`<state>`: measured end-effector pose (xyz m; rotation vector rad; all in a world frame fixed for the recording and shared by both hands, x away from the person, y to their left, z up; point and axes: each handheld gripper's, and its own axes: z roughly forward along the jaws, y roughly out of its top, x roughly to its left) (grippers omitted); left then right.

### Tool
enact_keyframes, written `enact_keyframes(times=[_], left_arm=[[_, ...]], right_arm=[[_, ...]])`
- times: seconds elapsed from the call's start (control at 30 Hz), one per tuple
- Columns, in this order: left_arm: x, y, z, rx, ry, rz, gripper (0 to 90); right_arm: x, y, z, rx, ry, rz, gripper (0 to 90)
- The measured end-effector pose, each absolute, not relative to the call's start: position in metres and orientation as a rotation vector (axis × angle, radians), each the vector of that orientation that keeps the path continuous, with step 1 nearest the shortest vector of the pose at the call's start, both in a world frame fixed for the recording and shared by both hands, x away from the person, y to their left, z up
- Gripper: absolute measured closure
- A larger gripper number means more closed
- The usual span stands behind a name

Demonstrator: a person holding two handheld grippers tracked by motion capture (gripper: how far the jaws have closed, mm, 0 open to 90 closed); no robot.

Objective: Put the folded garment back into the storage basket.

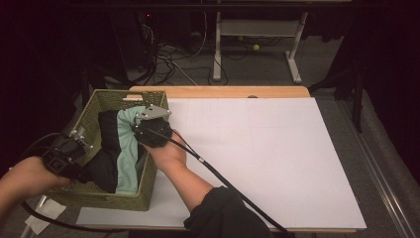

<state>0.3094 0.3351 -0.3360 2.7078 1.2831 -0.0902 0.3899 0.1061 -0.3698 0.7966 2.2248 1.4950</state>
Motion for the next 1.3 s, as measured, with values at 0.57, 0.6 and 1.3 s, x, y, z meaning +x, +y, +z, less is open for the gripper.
enact_keyframes(times=[0.57,0.6,1.3], left_arm=[[0.323,0.346,-0.344,2.636,1.386,0.017,78.8],[0.324,0.348,-0.343,2.622,1.389,0.024,78.8],[0.308,0.32,-0.328,2.579,1.515,0.056,7.4]], right_arm=[[0.417,0.123,-0.384,0.841,2.278,1.408,64.9],[0.42,0.124,-0.384,0.84,2.28,1.4,64.9],[0.419,0.096,-0.371,0.842,2.267,1.367,0.0]])
